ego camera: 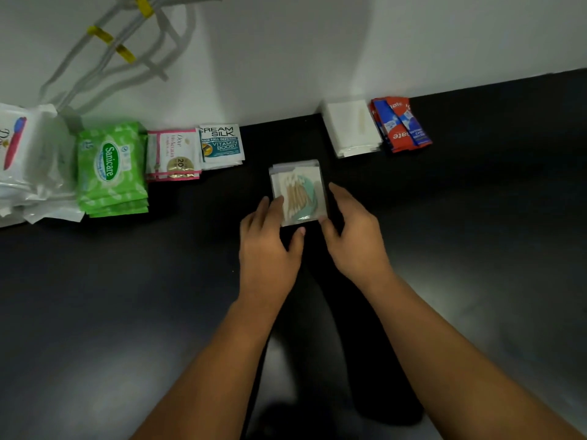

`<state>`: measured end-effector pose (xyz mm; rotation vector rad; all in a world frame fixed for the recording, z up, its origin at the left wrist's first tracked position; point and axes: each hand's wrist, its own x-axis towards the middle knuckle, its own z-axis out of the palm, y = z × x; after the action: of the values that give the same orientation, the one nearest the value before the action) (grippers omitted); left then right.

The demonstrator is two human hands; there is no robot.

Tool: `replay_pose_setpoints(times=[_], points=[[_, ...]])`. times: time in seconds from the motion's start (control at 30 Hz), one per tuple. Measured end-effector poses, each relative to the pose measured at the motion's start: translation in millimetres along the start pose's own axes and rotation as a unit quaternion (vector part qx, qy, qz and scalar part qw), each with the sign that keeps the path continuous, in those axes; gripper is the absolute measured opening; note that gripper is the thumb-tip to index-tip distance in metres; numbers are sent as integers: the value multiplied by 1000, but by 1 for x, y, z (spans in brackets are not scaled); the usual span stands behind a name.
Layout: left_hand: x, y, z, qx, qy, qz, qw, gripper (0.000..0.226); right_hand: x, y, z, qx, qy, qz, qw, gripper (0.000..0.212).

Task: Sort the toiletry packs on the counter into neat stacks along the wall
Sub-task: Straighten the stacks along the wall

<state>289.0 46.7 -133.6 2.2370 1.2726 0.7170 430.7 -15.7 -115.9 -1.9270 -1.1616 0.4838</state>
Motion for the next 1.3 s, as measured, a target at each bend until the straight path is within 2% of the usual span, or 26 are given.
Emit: replay_pose_setpoints(times=[0.1,0.2,0.33,0.47,0.67,0.77,0.93,1.3], points=[[8,-20,1,110,16,67,992,56,-2,18,-1,-115,-15,-76,990,56],[16,-29,5,150,25,123,981,47,6,33,6,-185,3,-144,972,43],[24,-28,11,171,46,139,974,36,23,35,9,-229,64,-191,953,30],[40,-28,22,159,52,131,977,34,42,32,8,-243,44,-195,949,36],[83,-25,29,160,26,89,983,36,79,24,7,-247,-34,-111,962,38],[104,-24,30,154,6,83,984,38,92,16,12,-285,-29,-81,955,43],[120,-23,30,183,40,90,978,36,103,4,24,-309,-57,-12,949,52],[130,-12,29,188,27,77,979,38,112,-1,20,-286,-85,14,954,59]])
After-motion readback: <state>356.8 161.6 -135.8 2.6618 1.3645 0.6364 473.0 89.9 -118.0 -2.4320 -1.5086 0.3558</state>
